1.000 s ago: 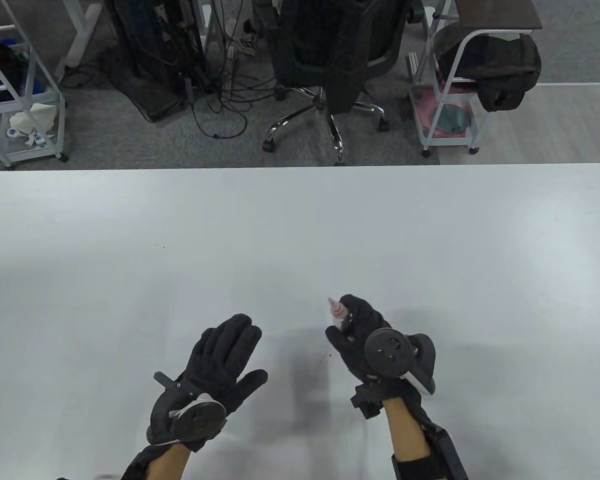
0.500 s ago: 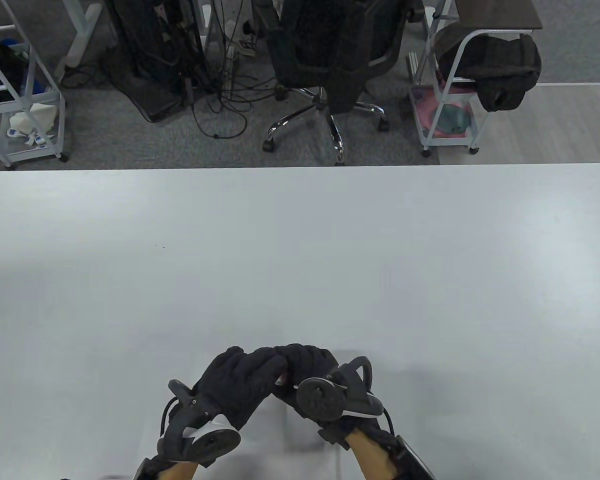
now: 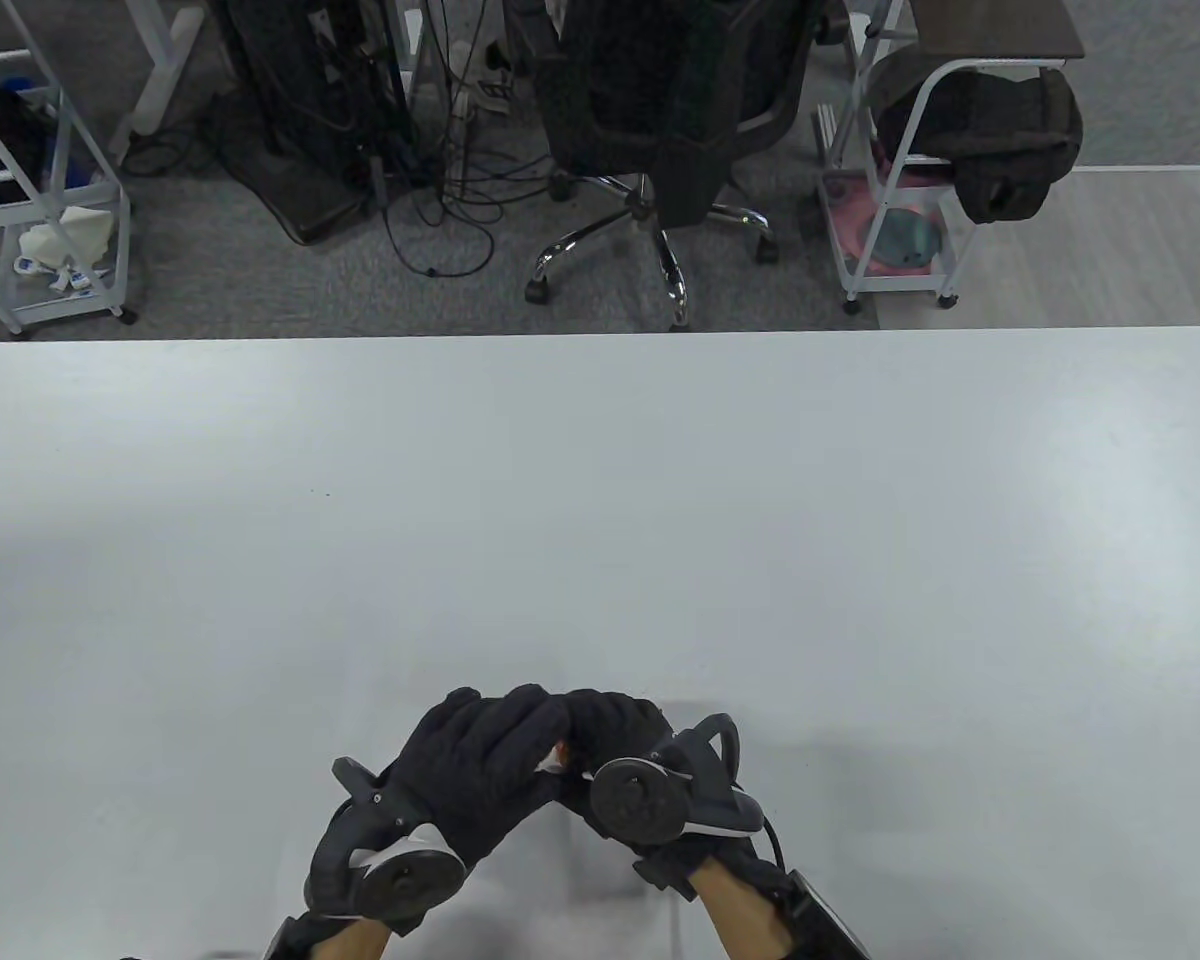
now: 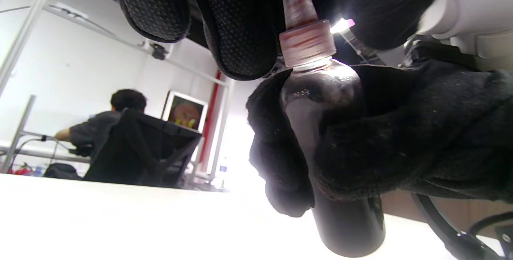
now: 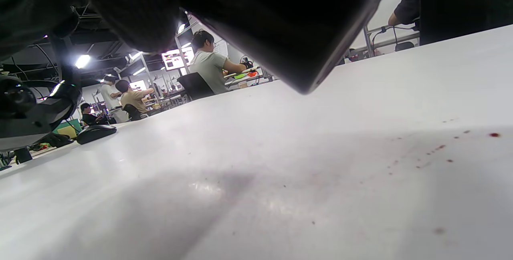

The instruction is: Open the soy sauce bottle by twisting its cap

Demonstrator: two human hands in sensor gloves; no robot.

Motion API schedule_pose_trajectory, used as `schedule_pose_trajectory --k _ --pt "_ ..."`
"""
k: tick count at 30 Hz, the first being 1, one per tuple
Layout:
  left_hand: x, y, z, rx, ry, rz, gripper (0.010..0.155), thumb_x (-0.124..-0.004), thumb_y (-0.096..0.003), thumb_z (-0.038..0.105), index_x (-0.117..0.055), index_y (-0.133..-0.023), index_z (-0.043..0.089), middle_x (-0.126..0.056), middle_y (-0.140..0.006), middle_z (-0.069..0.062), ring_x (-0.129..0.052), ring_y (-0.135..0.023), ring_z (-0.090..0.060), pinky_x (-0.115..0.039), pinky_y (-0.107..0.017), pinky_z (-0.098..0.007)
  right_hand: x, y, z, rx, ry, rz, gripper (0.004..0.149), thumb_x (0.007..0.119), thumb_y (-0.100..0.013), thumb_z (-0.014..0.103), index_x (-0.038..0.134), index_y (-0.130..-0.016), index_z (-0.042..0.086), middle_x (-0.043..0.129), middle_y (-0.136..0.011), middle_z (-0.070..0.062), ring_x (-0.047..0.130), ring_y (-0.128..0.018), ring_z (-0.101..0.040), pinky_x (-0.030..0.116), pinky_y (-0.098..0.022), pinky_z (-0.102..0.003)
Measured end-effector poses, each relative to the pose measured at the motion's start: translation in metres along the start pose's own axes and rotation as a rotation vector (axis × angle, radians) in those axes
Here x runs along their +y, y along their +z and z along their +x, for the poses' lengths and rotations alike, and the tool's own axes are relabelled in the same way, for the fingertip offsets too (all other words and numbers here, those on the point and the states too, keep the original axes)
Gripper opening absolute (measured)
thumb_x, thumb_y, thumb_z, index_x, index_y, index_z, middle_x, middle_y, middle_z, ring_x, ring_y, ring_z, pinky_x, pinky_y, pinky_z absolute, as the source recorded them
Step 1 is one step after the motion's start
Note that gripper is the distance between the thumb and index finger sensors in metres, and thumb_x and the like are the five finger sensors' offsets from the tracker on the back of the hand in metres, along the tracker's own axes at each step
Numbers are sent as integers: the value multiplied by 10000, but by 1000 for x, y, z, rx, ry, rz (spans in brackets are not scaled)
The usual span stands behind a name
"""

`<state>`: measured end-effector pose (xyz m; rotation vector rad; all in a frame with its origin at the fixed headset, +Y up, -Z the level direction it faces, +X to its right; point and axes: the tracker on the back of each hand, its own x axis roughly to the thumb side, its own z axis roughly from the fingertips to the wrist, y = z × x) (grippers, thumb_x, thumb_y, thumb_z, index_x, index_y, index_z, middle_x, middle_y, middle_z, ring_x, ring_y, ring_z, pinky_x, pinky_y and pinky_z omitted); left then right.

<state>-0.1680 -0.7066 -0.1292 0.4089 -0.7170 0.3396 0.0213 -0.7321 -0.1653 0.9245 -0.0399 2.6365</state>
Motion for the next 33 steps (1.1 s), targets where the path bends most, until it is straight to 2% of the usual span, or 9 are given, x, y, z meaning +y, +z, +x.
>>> schedule_pose_trajectory --k 4,9,11,16,21,24,27,30,33 --pt "2 -2 0 8 -13 2 610 -858 -476 384 -648 -1047 332 -814 -1003 39 -1002 -735 -179 -767 -679 -523 -1 0 1 -3 14 0 704 800 -595 484 424 -1107 180 665 -1069 -30 854 -938 -302 687 -724 -549" --pt "-1 0 -9 122 -5 35 651 -671 -501 598 -683 -1055 256 -967 -758 26 -1052 -544 -215 -799 -619 -535 2 0 5 -24 31 28 702 802 -594 486 429 -1107 184 667 -1070 -28 855 -940 -303 686 -724 -551" --pt "-5 0 -12 138 63 19 658 -635 -507 600 -690 -1057 243 -997 -702 32 -1066 -508 -222 -813 -605 -529 3 0 6 -21 43 28 703 799 -594 489 428 -1106 184 670 -1068 -24 856 -941 -298 690 -724 -548" --pt "-5 0 -13 118 93 -6 705 -691 -480 637 -634 -1094 294 -860 -980 -47 -1027 -667 -258 -793 -625 -548 1 1 0 0 22 17 706 799 -593 492 428 -1107 182 671 -1068 -27 858 -938 -298 689 -723 -548" --pt "0 -1 -5 12 23 -49 650 -889 -472 406 -620 -1063 375 -716 -1101 1 -979 -783 -201 -764 -679 -518 -1 1 -4 15 1 9 703 798 -595 491 431 -1107 180 670 -1068 -31 858 -936 -302 690 -721 -548" --pt "2 -3 0 1 -68 -57 545 -908 -468 335 -735 -984 368 -823 -1004 31 -1015 -688 -162 -778 -670 -503 1 1 -1 -3 20 31 703 805 -593 486 436 -1108 182 669 -1071 -31 856 -938 -307 684 -724 -553" --pt "1 -3 0 13 -106 -80 557 -853 -477 416 -731 -1010 308 -863 -966 -17 -1027 -629 -178 -790 -646 -514 2 1 -1 3 29 31 703 801 -591 490 435 -1107 182 670 -1069 -29 859 -938 -301 690 -723 -549" --pt "-1 -3 -6 82 -30 -74 586 -742 -508 532 -788 -982 190 -968 -786 -21 -1053 -515 -209 -812 -597 -527 3 1 1 -2 47 33 702 803 -592 489 439 -1108 180 673 -1068 -35 857 -936 -302 686 -723 -553" --pt "0 -3 -7 167 -59 0 593 -693 -524 611 -948 -810 159 -1046 -523 1 -1067 -321 -215 -859 -511 -500 4 0 5 -17 61 34 702 803 -591 491 438 -1108 186 679 -1064 -30 856 -936 -300 684 -725 -551"
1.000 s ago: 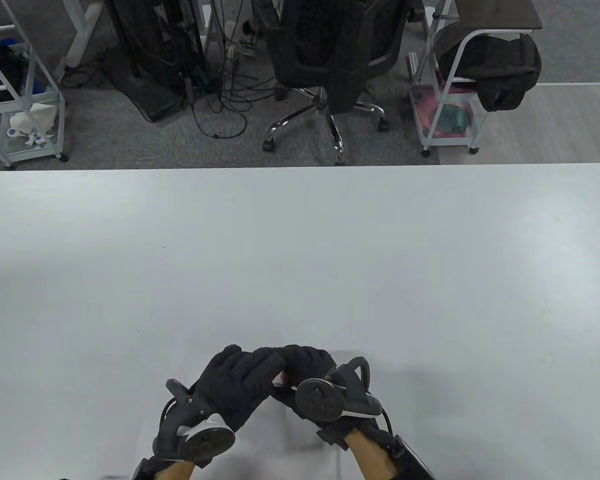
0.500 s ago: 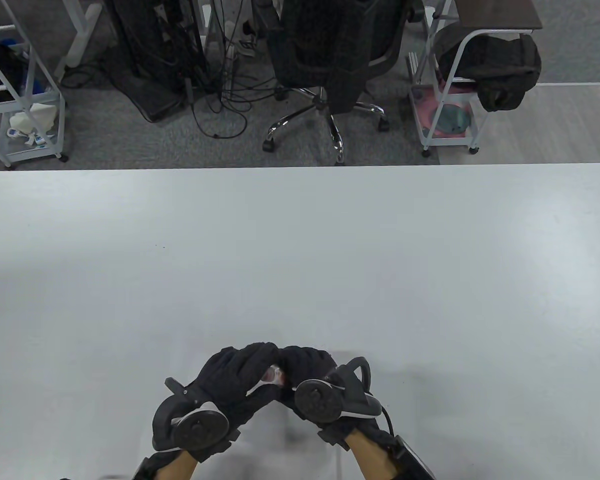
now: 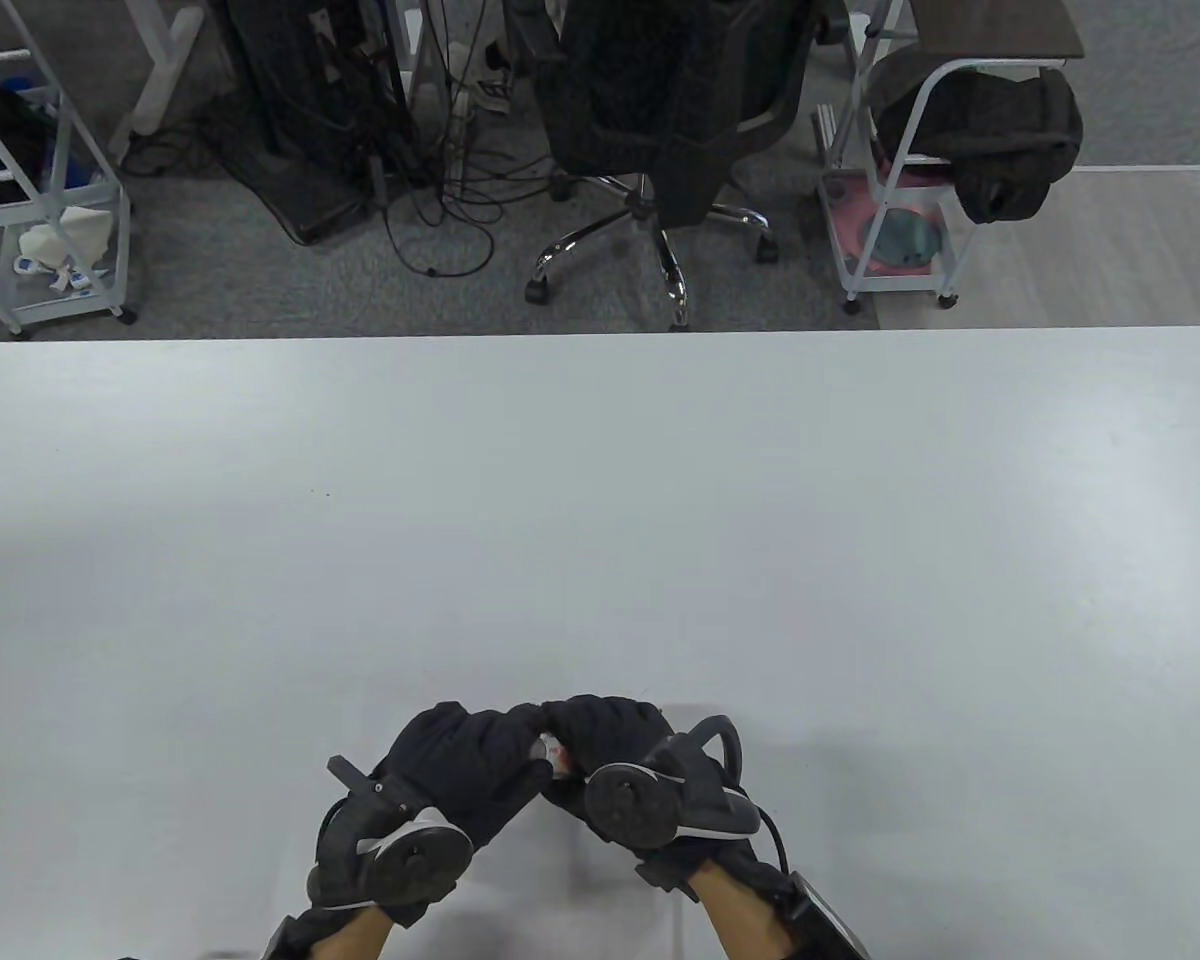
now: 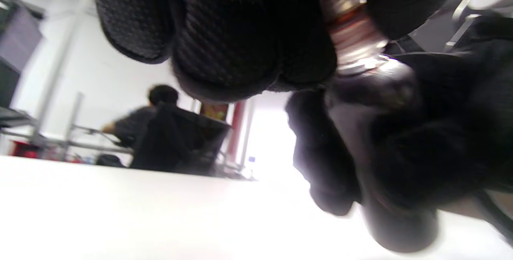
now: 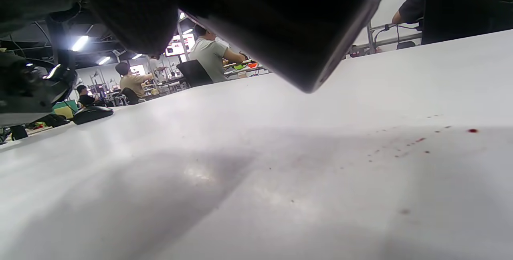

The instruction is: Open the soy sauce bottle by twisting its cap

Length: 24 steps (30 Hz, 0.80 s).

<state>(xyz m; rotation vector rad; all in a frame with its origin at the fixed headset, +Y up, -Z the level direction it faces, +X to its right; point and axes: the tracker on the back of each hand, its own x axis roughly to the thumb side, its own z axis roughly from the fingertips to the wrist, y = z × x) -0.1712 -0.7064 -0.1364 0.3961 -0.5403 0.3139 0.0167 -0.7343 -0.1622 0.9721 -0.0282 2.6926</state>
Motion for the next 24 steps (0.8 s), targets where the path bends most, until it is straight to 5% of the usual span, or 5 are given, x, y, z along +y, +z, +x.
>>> schedule_pose_trajectory --k 4,11,17,24 --pt "4 2 -2 100 -40 94 607 -670 -528 676 -1061 -484 213 -1031 -203 57 -1016 -67 -168 -911 -399 -427 -1 0 7 -21 13 -20 703 798 -591 495 431 -1108 191 664 -1074 -26 855 -940 -294 687 -725 -548" --pt "7 3 -18 272 192 71 612 -699 -554 594 -1054 -273 182 -997 -53 53 -970 50 -193 -918 -360 -416 0 0 11 -32 39 -40 705 798 -587 497 431 -1109 196 670 -1071 -26 854 -942 -297 687 -726 -547" --pt "10 7 -36 370 360 90 617 -707 -549 614 -1059 -284 182 -1012 -63 42 -977 40 -200 -914 -374 -418 -2 2 -1 15 1 -68 702 797 -584 506 440 -1108 205 676 -1073 -23 858 -948 -296 691 -724 -545" --pt "6 6 -49 375 277 71 597 -725 -517 655 -1070 -417 179 -1050 -169 34 -1015 -26 -174 -908 -401 -418 -2 5 -32 145 -255 -134 696 793 -574 545 472 -1113 244 696 -1096 -36 859 -979 -319 714 -713 -531"
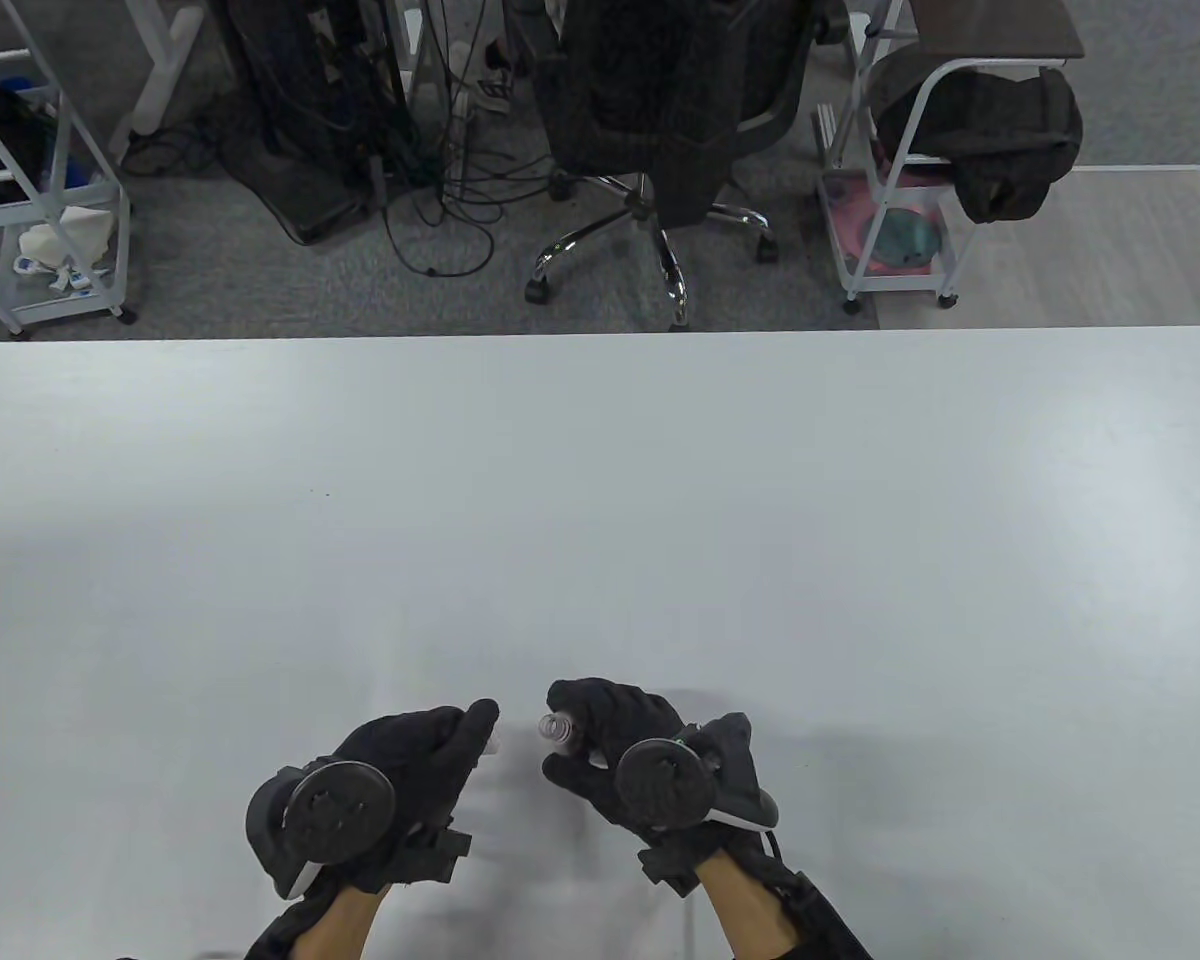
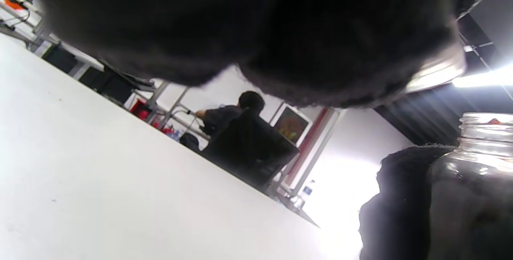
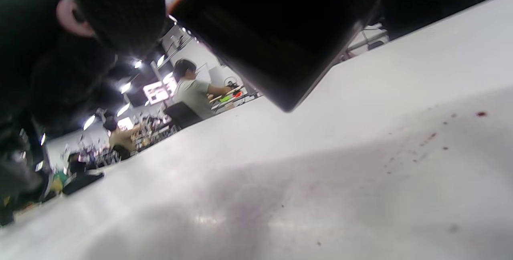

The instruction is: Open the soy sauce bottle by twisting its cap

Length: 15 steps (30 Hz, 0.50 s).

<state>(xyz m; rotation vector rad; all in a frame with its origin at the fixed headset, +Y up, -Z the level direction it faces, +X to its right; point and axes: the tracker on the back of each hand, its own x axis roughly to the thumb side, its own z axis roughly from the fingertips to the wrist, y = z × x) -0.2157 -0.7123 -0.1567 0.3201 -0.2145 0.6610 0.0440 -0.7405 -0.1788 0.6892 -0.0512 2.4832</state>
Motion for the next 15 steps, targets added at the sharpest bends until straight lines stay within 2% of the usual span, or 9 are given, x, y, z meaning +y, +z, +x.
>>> schedule_pose_trajectory --k 5,8,15 --pt "-1 -4 -7 22 -49 -24 595 -743 -496 666 -1066 -501 167 -1070 -232 30 -1033 -59 -157 -905 -409 -422 -3 -1 -25 95 -156 -26 703 813 -562 539 491 -1122 262 692 -1123 -75 838 -1016 -358 737 -711 -517" --pt "-6 -7 -13 55 -47 -98 604 -755 -479 666 -1062 -538 149 -1081 -266 19 -1044 -69 -162 -898 -417 -434 -6 0 -35 131 -222 -42 708 843 -550 499 498 -1120 263 679 -1134 -99 818 -1036 -381 757 -714 -504" --pt "-12 -10 -19 70 -98 -139 590 -807 -445 636 -1038 -645 131 -1103 -386 0 -1060 -127 -168 -886 -443 -448 0 -1 -44 164 -218 10 710 878 -544 443 512 -1115 234 667 -1139 -127 811 -1037 -399 787 -706 -479"
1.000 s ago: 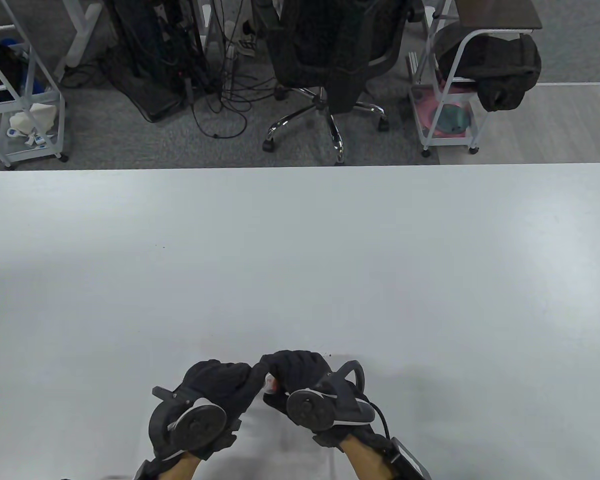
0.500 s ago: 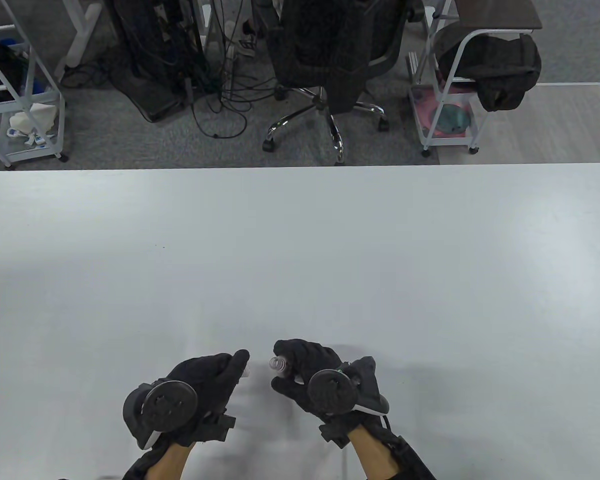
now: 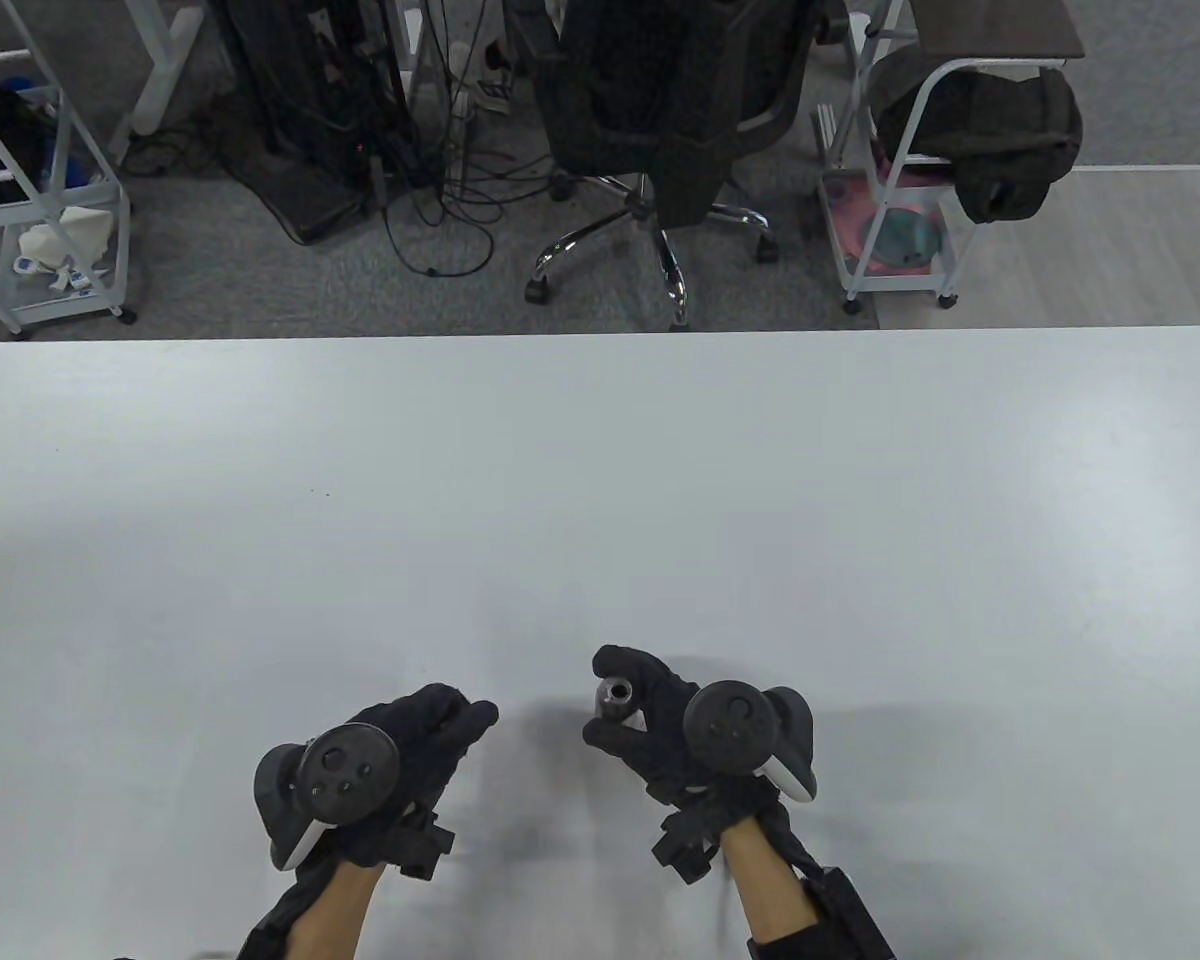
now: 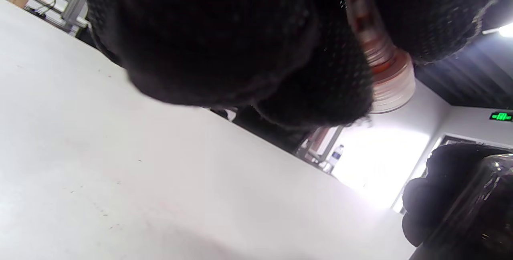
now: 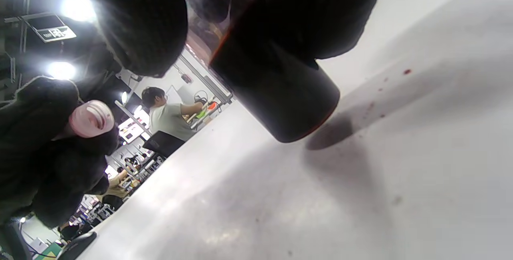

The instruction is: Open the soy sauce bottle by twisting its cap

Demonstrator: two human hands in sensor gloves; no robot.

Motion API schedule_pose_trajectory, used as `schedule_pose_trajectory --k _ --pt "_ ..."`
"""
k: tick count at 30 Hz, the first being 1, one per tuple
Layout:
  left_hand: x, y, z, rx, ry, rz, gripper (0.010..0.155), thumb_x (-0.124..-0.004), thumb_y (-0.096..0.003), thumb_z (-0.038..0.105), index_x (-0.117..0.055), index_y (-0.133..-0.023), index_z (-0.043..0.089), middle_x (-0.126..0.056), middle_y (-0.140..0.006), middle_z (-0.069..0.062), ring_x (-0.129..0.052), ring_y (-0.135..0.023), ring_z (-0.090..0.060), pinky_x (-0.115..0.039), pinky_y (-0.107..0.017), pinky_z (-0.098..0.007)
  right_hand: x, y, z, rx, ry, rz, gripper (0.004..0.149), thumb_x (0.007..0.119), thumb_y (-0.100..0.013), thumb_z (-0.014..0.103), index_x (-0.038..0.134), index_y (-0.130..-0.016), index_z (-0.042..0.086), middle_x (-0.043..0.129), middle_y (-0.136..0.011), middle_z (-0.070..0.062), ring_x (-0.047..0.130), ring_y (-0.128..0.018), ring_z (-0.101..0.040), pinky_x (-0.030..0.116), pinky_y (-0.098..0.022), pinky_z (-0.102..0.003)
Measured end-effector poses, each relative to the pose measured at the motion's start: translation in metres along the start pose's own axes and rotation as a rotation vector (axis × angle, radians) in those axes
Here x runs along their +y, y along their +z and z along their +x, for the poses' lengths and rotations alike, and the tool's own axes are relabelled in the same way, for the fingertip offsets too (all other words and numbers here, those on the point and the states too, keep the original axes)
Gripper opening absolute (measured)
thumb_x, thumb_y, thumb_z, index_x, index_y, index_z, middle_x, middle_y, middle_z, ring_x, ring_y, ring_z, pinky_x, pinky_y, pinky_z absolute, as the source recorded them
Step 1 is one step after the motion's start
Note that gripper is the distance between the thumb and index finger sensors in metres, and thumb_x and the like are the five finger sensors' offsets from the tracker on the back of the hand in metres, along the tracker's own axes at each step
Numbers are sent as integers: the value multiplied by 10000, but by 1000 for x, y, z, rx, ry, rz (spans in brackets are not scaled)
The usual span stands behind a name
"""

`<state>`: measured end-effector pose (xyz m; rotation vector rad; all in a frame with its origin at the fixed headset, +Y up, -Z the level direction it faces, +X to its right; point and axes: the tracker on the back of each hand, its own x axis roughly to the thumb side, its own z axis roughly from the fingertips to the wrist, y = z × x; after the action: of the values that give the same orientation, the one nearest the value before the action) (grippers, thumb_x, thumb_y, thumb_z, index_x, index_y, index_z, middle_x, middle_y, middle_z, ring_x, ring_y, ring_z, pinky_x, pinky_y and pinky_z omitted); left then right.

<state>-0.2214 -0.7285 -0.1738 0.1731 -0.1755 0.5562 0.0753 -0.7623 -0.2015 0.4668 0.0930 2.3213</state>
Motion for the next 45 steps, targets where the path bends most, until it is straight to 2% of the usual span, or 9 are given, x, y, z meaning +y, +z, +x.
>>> schedule_pose_trajectory --k 6,12,17,26,37,39,41,43,45 --pt "-4 0 2 -18 -71 20 560 -845 -436 584 -986 -759 149 -1094 -516 1 -1074 -224 -167 -868 -492 -458 5 -1 -3 21 0 36 726 866 -556 444 485 -1125 205 644 -1148 -137 788 -1046 -399 763 -716 -481" --pt "-12 -1 8 -56 -197 39 475 -873 -469 500 -936 -861 239 -1057 -679 -5 -1076 -345 -174 -837 -547 -486 -1 3 -2 -5 54 36 928 826 -541 568 322 -1192 141 496 -1213 -182 609 -1124 -473 589 -750 -620" --pt "-26 -3 14 -92 -352 38 418 -874 -503 425 -904 -905 318 -987 -827 -25 -1058 -474 -207 -792 -599 -534 -11 10 -2 -20 19 7 988 803 -540 605 259 -1203 115 420 -1231 -222 528 -1133 -529 538 -746 -666" --pt "-47 -10 14 -94 -579 -95 433 -891 -503 389 -891 -923 283 -950 -871 -24 -1036 -527 -240 -764 -621 -562 -19 14 -5 -7 106 -6 996 792 -538 619 249 -1205 116 411 -1237 -221 517 -1135 -539 533 -745 -677" --pt "-48 -12 10 -72 -541 -155 562 -903 -493 414 -792 -1015 239 -960 -864 2 -1048 -567 -225 -764 -632 -551 -21 16 -4 -13 165 -8 1012 778 -537 638 229 -1208 116 394 -1243 -224 496 -1139 -552 521 -746 -686" --pt "-48 -11 7 -70 -501 -173 644 -897 -488 476 -739 -1062 231 -930 -912 -22 -1022 -669 -274 -735 -648 -580 -21 16 -4 -15 172 -9 1012 759 -539 652 223 -1210 115 395 -1241 -229 490 -1141 -553 515 -745 -692" --pt "-43 -10 7 -85 -443 -206 781 -833 -475 600 -642 -1133 224 -827 -1049 -133 -956 -827 -372 -651 -682 -661 -21 16 -4 -21 162 -6 1024 728 -544 675 197 -1210 107 371 -1247 -237 476 -1142 -561 510 -744 -698" --pt "-36 -10 7 -109 -323 -259 886 -814 -476 635 -486 -1183 213 -602 -1175 -221 -751 -1010 -470 -470 -712 -747 -21 17 -3 -26 149 -13 1031 719 -544 681 183 -1210 104 349 -1249 -251 452 -1144 -573 496 -744 -707" --pt "-22 -9 9 -123 -258 -203 925 -776 -472 676 -430 -1190 207 -484 -1210 -242 -620 -1072 -508 -398 -706 -774 -23 18 0 -38 161 -30 1037 711 -543 688 172 -1209 105 338 -1249 -256 437 -1144 -581 488 -744 -712"
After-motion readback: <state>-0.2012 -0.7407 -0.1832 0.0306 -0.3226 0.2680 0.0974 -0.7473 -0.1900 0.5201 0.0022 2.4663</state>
